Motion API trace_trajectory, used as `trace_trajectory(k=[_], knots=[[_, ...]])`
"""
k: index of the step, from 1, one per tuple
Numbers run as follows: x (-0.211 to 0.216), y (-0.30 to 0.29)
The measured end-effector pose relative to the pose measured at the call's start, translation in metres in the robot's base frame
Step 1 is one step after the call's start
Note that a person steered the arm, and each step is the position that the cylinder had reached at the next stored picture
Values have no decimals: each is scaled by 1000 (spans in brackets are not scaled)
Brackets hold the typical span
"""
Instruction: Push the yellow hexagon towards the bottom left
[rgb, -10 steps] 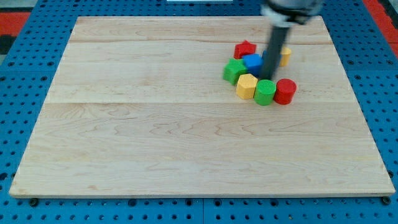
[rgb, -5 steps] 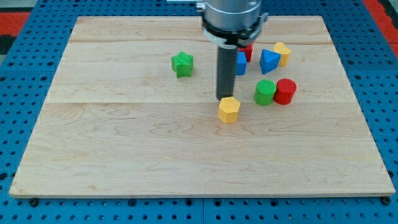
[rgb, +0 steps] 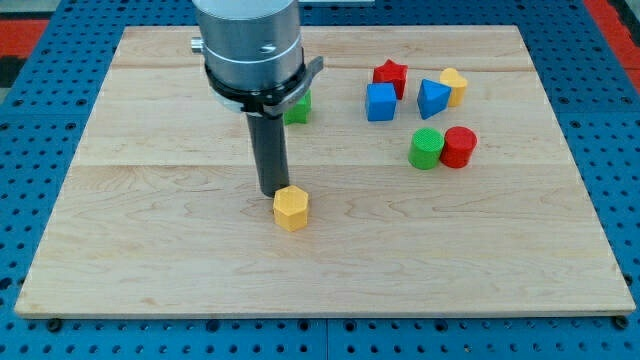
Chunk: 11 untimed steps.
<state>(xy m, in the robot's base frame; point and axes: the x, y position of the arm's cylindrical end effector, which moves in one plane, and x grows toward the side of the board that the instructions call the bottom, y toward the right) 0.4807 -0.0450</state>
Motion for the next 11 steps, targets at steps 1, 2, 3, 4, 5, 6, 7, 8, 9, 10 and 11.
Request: trace_trajectory(k=[1,2,3,4,5,6,7,8,9,10,11], knots=[[1,24],[27,31],[49,34],[49,61],[53,73],[71,73],[81,72],[81,61],[81,-14],[81,-99],[98,-81]])
